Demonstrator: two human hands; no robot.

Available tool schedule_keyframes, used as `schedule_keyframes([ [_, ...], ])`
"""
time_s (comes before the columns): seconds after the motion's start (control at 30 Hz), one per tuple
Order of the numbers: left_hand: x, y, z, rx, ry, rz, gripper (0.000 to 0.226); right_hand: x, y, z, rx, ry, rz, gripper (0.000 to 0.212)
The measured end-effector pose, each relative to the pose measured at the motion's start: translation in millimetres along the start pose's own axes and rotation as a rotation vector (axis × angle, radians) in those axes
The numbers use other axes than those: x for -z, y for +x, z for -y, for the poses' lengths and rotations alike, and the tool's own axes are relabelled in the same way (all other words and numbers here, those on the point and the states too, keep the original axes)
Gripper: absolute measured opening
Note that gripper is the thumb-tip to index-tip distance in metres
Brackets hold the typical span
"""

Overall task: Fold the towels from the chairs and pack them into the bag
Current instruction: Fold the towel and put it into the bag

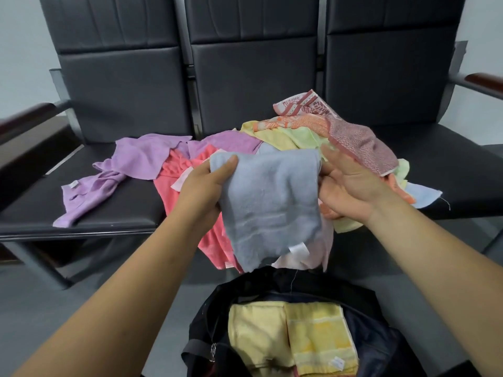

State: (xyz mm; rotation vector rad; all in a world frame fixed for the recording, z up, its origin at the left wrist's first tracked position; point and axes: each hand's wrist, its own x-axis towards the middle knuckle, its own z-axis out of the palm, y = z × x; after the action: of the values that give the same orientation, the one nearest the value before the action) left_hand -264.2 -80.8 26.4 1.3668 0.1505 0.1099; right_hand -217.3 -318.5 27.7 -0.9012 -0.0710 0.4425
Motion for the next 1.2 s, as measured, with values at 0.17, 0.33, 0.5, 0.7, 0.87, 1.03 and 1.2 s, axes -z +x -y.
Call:
schedule_keyframes([
  [0.17,8.6,3.3,-5.0,0.012,0.027,0.141,0.029,11.9,4.4,-3.4,0.035,-0.309,-0.070,0.027],
  [0.33,22.8,6.8,-5.1,-0.133,0.428,0.108,0.020,15.0,3.7,2.6,0.127,-0.288,-0.153,0.018],
  [0.5,12.7,4.4,1.1,-0.158,0.391,0.025,0.020,7.9,0.4,2.2,0.042,-0.072,-0.145,0.019],
  [0.7,14.6,6.8,0.3,-0.115,0.254,0.153,0.033,19.7,6.3,2.2,0.087,-0.255,-0.169,0.047],
  [0.87,15.6,8.9,5.9,-0.190,0.475,0.030,0.015,25.3,5.9,1.8,0.135,-0.523,-0.223,0.017],
  [1.03,9.1,8.4,5.9,-0.203,0.446,-0.066,0.014,17.7,3.6,2.7,0.052,-0.147,-0.178,0.025],
  [1.2,5.9,5.3,2.1,-0.221,0.356,-0.150,0.030,17.8,-0.6,8.3,-0.012,-0.120,-0.043,0.034],
])
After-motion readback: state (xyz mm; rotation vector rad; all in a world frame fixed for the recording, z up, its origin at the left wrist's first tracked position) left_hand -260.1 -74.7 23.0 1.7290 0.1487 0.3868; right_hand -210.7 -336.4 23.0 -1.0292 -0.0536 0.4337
